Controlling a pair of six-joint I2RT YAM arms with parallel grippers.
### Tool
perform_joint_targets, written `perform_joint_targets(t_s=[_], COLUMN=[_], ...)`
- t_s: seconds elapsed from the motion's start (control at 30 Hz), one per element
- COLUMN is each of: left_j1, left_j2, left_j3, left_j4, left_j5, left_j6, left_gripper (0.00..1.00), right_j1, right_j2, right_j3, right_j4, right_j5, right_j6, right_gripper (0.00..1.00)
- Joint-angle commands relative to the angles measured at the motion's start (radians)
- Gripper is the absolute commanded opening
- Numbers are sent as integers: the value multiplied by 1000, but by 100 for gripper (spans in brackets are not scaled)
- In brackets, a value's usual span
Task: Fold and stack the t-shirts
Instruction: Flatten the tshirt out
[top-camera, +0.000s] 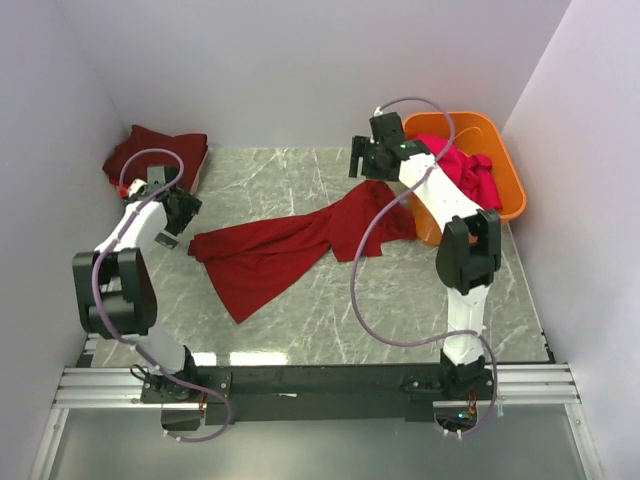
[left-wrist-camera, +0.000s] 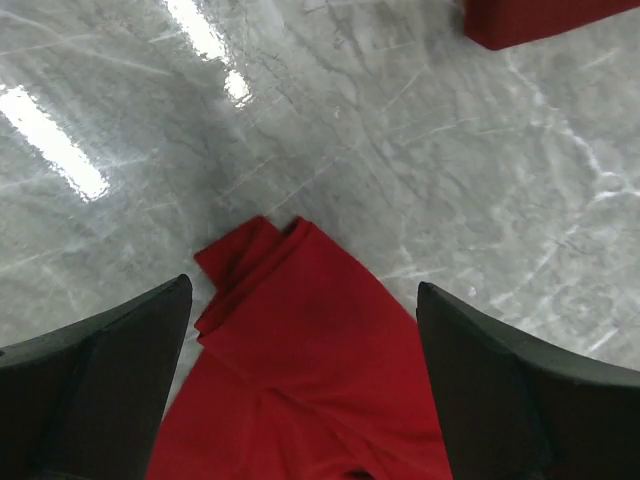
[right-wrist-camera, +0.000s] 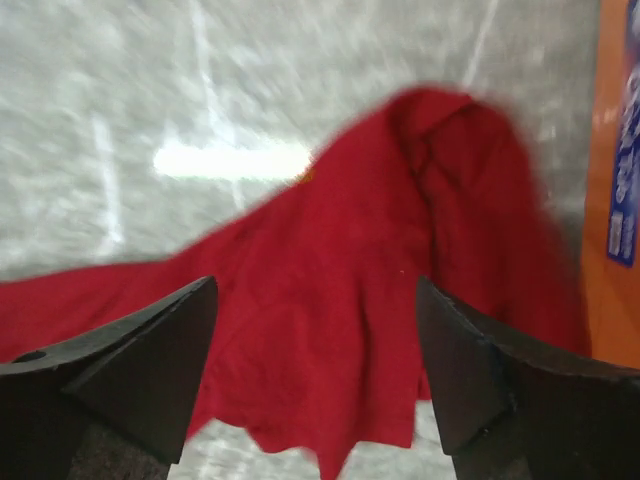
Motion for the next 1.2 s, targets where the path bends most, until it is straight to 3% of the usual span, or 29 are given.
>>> perform_joint_targets(t_s=[0.0,0.13,0.33,0.47,0.57,0.73,0.93,0.97,1.07,1.17], left_j1=[-3,25,69,88,86,88,88,86,86,86], left_j2=[-70,-136,-191,-141,-108,-47,2,4,4,-18], left_j3=[59,-78,-302,-342,-389,-420,-417,-417,-406,-388], left_j4=[27,24,95,158,239,308,356,363,379,388], left_j5=[11,-55,0,94,200,269,310,315,316,327], left_j6=[36,8,1,33,41,54,61,62,74,85], left_gripper=[99,99,99,72,61,55,35,21,1,1], right_j1=[2,11,30,40,42,42,43,45,54,65], right_j2=[-74,-222,-453,-536,-561,-582,-566,-561,-536,-497], right_j3=[63,-218,-562,-641,-685,-782,-869,-880,-897,-888], right_j4=[-40,68,212,229,221,217,217,218,223,230], right_j5=[44,42,15,-2,15,27,10,7,13,21], right_j6=[-14,14,82,82,85,95,115,115,115,118], right_gripper=[87,89,89,89,89,89,89,89,88,86])
